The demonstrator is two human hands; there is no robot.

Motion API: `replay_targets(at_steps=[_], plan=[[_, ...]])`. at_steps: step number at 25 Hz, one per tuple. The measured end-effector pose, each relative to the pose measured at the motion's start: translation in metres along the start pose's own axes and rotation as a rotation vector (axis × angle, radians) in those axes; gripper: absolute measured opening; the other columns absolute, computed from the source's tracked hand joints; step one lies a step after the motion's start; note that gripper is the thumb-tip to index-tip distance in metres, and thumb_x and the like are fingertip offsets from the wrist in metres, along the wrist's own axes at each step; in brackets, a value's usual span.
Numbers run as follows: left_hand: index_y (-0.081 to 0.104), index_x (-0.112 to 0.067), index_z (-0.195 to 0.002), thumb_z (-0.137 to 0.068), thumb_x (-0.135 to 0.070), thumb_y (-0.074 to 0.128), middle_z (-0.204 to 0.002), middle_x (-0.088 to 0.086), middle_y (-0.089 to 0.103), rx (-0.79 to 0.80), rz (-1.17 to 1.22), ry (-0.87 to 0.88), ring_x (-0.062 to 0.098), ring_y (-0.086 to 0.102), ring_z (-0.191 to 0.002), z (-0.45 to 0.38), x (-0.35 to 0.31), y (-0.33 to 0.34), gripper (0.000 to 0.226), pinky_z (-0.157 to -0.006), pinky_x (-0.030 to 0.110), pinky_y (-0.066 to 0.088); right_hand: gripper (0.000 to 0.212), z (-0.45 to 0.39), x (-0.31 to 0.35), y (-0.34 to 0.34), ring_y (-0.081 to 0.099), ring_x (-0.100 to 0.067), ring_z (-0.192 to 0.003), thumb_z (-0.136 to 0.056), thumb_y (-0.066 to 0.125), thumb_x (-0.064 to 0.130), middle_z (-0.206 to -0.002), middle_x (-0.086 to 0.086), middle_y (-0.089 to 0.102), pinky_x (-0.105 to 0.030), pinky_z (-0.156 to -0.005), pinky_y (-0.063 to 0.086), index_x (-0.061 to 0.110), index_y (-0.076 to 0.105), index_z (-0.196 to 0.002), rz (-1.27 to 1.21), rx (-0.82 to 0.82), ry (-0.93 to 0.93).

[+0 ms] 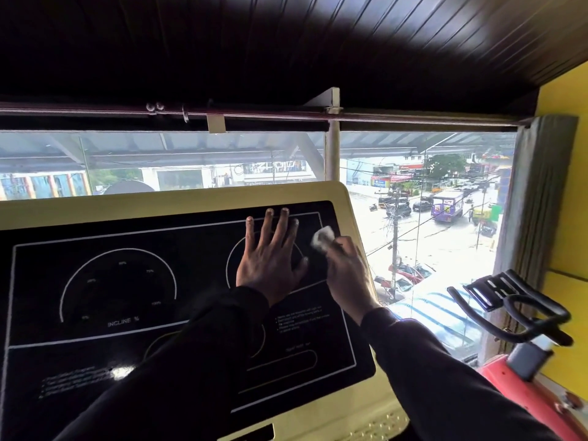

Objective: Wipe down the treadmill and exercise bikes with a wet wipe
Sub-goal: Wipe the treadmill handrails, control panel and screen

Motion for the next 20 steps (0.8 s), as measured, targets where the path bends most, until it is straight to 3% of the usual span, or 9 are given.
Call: replay_targets(at_steps=[3, 4, 7, 9, 12, 13, 17, 20], plan=[[0.027, -0.014, -0.154, -0.089, -0.062, 0.027, -0.165, 0.009, 0.011, -0.011, 0.020, -0.014, 0.031, 0.003, -0.152, 0.000, -0.001, -0.001, 0.080, -0.119, 0.056, -0.008, 0.038, 0.000, -0.007, -0.009, 0.051, -0.022, -0.075, -0.088, 0.054, -0.010, -0.093, -0.011, 0.053, -0.022, -0.059, 0.038, 0.007, 0.064, -0.121, 0.008, -0.164, 0.300], [0.029, -0.014, -0.154, -0.089, -0.061, 0.028, -0.164, 0.009, 0.014, -0.016, 0.033, -0.014, 0.031, 0.005, -0.152, 0.001, -0.001, -0.002, 0.080, -0.119, 0.056, -0.007, 0.037, 0.004, 0.002, -0.007, 0.049, -0.018, -0.078, -0.091, 0.053, -0.006, -0.095, -0.006, 0.051, -0.025, -0.060, 0.042, 0.011, 0.063, -0.121, 0.014, -0.146, 0.306], [0.046, -0.013, -0.144, -0.091, -0.056, 0.032, -0.156, 0.012, 0.035, -0.040, 0.119, 0.030, 0.031, 0.021, -0.149, 0.004, -0.001, -0.004, 0.070, -0.121, 0.053, 0.005, 0.038, 0.032, 0.025, 0.002, 0.048, -0.010, -0.083, -0.093, 0.055, 0.001, -0.096, 0.009, 0.047, -0.020, -0.064, 0.042, 0.025, 0.058, -0.122, 0.011, 0.039, 0.046], [0.056, -0.012, -0.135, -0.090, -0.049, 0.037, -0.146, 0.012, 0.047, -0.061, 0.184, 0.074, 0.031, 0.031, -0.144, 0.008, -0.002, -0.005, 0.061, -0.122, 0.051, 0.014, 0.035, 0.036, 0.011, -0.006, 0.046, -0.007, -0.082, -0.096, 0.056, 0.006, -0.098, 0.010, 0.046, -0.015, -0.063, 0.040, 0.026, 0.058, -0.124, 0.018, 0.064, 0.066], [0.051, -0.010, -0.139, -0.088, -0.046, 0.039, -0.149, 0.012, 0.043, -0.040, 0.211, 0.090, 0.032, 0.027, -0.146, 0.023, -0.011, -0.003, 0.064, -0.122, 0.049, 0.011, 0.028, 0.030, -0.004, -0.021, 0.041, -0.006, -0.084, -0.099, 0.053, 0.017, -0.104, 0.000, 0.051, -0.027, -0.060, 0.048, 0.021, 0.056, -0.126, 0.057, -0.032, 0.417], [0.048, -0.009, -0.142, -0.088, -0.046, 0.039, -0.152, 0.013, 0.040, -0.021, 0.185, 0.094, 0.032, 0.025, -0.147, 0.030, -0.016, -0.001, 0.067, -0.122, 0.049, 0.009, 0.026, 0.031, 0.002, -0.022, 0.041, -0.007, -0.084, -0.100, 0.050, 0.020, -0.103, 0.001, 0.049, -0.029, -0.063, 0.049, 0.022, 0.055, -0.125, 0.028, -0.027, 0.423], [0.042, -0.006, -0.147, -0.088, -0.045, 0.037, -0.157, 0.015, 0.032, 0.016, 0.065, 0.087, 0.033, 0.024, -0.148, 0.046, -0.031, 0.008, 0.070, -0.120, 0.051, 0.004, 0.029, 0.063, 0.026, -0.022, 0.047, -0.004, -0.086, -0.101, 0.040, 0.023, -0.097, 0.007, 0.052, -0.017, -0.068, 0.040, 0.029, 0.054, -0.125, 0.015, 0.104, 0.038], [0.039, -0.007, -0.148, -0.088, -0.046, 0.037, -0.159, 0.015, 0.029, 0.020, 0.032, 0.072, 0.034, 0.022, -0.148, 0.046, -0.032, 0.009, 0.072, -0.119, 0.053, 0.006, 0.020, 0.054, -0.004, -0.034, 0.055, -0.015, -0.077, -0.099, 0.050, 0.017, -0.086, 0.006, 0.047, -0.018, -0.055, 0.034, 0.027, 0.059, -0.115, 0.046, -0.015, 0.336]])
Point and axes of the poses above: each hand's wrist, its own z-axis away from the middle knuckle, its own y-axis out of the palm, x = y × z, the point moved 2 cm from there along -z, towards the middle knuckle
